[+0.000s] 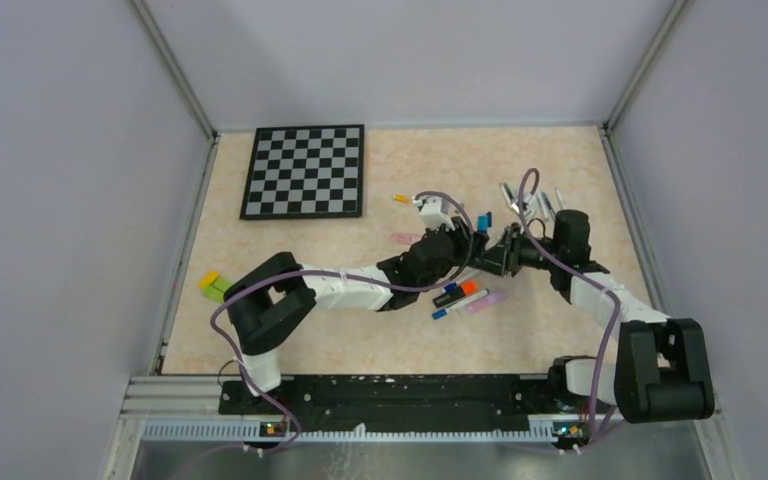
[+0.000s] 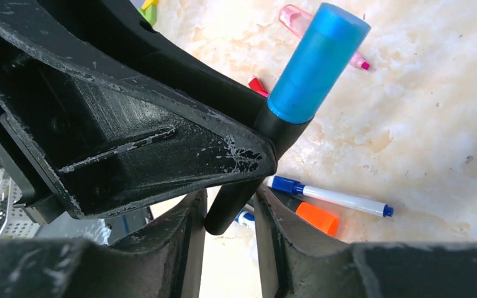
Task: Open the pen caps
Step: Pick up the pen from the center of the board.
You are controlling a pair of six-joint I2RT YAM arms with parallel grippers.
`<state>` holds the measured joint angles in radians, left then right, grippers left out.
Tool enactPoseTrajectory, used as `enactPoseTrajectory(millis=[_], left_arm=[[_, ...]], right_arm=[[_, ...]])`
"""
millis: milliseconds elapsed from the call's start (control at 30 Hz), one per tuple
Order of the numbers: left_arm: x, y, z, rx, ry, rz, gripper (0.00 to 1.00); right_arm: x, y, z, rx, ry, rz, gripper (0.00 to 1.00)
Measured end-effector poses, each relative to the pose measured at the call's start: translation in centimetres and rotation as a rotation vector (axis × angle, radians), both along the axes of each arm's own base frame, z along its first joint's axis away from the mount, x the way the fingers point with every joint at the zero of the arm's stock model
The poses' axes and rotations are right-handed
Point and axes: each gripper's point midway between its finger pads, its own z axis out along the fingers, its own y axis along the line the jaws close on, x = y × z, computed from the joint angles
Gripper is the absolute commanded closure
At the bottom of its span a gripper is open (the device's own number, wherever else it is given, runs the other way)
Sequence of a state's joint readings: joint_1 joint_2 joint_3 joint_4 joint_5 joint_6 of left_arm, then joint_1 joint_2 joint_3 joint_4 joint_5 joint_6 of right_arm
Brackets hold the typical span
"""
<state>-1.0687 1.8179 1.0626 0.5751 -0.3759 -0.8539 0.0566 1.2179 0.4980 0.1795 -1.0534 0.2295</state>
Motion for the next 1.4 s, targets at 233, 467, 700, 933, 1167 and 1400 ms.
enactPoseTrajectory(millis=[233,467,700,933,1167,1400], left_arm=[[0.7,0.5,-0.2,0.010,-0.012,0.044,1.00],[1.0,0.7,0.2,0.004,-0.029,0.064,0.67],[0.0,1.2,0.8,0.009,-0.053,0.016,0.13],[-1.9,4.6,2.7,0.018,-0.157,-0.143,0.01],[-3.8,9.2,4.4,-0.058,-0.276,-0.363,0.01],[-7.0,9.9,5.4,-0.109,-0.344,-0.624,0.06]], right_arm=[[1.0,-0.4,-0.6,-0.013,0.026,-0.085,0.92],[1.4,-0.7,-0.4,-0.031,-0.015,-0.111,1.00],[0.9,-0.3,0.6,-0.028,-0.089,-0.039,1.00],[-0.3,0.5,2.1,0.011,-0.151,0.080,1.00],[-2.3,1.0,2.8,0.044,-0.196,0.227,1.00],[-5.0,1.9,2.4,0.097,-0.181,0.371,1.00]])
